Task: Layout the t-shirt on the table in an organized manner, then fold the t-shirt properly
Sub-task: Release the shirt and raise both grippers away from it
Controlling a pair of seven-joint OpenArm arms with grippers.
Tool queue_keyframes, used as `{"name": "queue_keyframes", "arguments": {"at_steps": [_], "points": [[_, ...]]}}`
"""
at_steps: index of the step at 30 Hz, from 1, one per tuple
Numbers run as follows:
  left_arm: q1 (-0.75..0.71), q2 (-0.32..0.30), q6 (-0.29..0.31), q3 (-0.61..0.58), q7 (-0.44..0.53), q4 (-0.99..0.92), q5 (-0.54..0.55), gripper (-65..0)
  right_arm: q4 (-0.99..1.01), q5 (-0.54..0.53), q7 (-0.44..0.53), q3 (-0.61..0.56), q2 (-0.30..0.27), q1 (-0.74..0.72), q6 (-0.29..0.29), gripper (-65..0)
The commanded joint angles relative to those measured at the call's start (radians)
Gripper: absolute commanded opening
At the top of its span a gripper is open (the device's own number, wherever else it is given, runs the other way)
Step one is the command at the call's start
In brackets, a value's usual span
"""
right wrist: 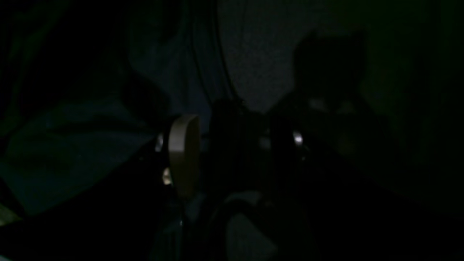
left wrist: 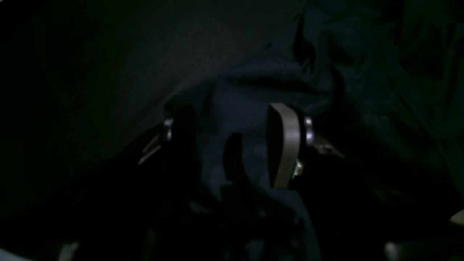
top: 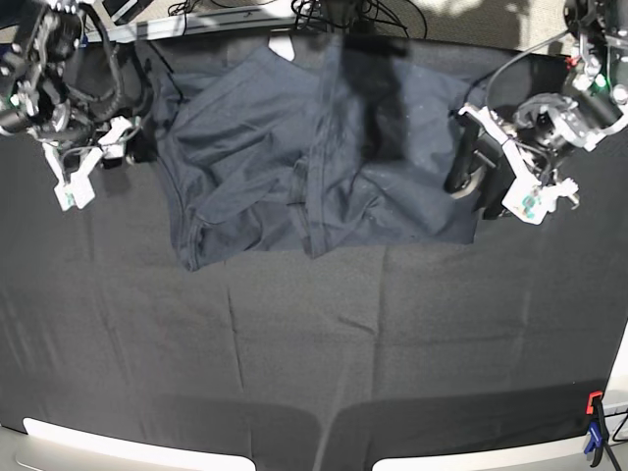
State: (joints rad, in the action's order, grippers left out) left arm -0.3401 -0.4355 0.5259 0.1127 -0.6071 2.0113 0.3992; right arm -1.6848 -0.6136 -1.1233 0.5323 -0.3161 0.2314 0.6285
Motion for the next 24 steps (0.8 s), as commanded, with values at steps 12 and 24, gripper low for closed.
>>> {"name": "queue_keyframes", "arguments": {"at_steps": [12, 24], "points": [[0.008, -0.011, -0.003, 0.006, 0.024, 0.013, 0.011, -36.0, 0.059, -0.088, -0.010, 0.004, 0.060, -0.020, 0.050, -34.4], [0.008, -0.011, -0.004, 0.006, 0.024, 0.013, 0.011, -36.0, 0.058, -0.150, -0.014, -0.008, 0.108, -0.012, 0.057, -34.4]]}}
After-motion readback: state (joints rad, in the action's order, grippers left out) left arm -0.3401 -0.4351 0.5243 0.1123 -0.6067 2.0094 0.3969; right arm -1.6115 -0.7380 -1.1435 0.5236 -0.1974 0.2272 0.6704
